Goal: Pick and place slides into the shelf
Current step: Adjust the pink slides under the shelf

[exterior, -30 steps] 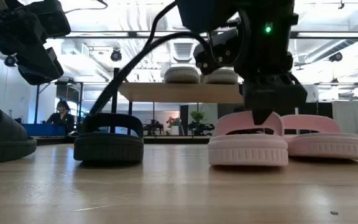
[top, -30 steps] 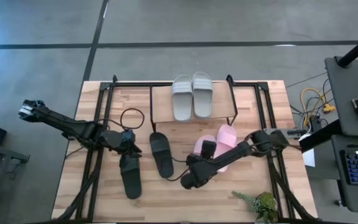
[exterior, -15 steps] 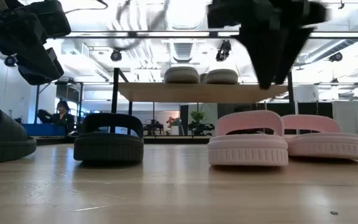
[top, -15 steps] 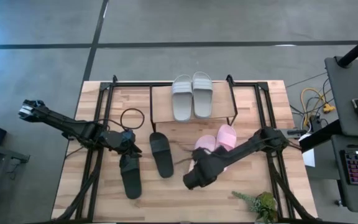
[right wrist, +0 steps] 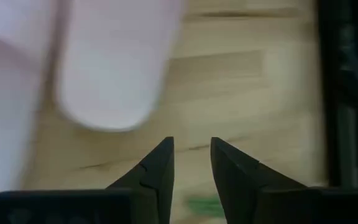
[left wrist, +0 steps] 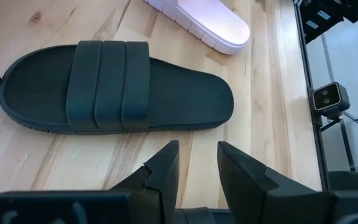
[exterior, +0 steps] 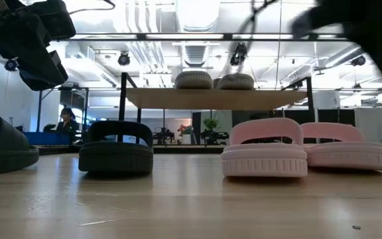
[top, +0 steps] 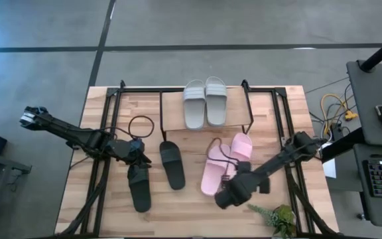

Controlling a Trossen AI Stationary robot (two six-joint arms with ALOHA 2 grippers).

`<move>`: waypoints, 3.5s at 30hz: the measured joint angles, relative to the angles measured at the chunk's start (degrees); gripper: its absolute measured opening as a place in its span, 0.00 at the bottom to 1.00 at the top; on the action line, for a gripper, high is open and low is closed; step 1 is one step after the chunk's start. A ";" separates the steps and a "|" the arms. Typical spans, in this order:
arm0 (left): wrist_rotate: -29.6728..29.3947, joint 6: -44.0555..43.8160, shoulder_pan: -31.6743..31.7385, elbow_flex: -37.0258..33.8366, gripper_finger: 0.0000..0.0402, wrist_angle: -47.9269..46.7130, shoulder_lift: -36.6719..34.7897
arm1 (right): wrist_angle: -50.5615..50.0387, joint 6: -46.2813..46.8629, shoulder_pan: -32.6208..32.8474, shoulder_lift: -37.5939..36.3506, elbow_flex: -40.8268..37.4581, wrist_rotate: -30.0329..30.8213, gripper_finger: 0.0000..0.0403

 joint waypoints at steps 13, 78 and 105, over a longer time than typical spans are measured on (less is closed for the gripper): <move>-1.39 1.46 0.08 0.00 0.24 -0.09 -0.35 | 6.13 0.65 -2.73 -15.02 -27.09 -2.64 0.22; -5.60 1.42 0.10 0.00 0.24 0.00 -0.20 | 36.79 -18.79 -11.12 -23.34 -31.43 6.17 0.15; -5.57 3.45 0.10 -0.02 0.24 -0.09 -0.21 | 33.28 -22.42 -15.67 1.45 -9.08 19.08 0.15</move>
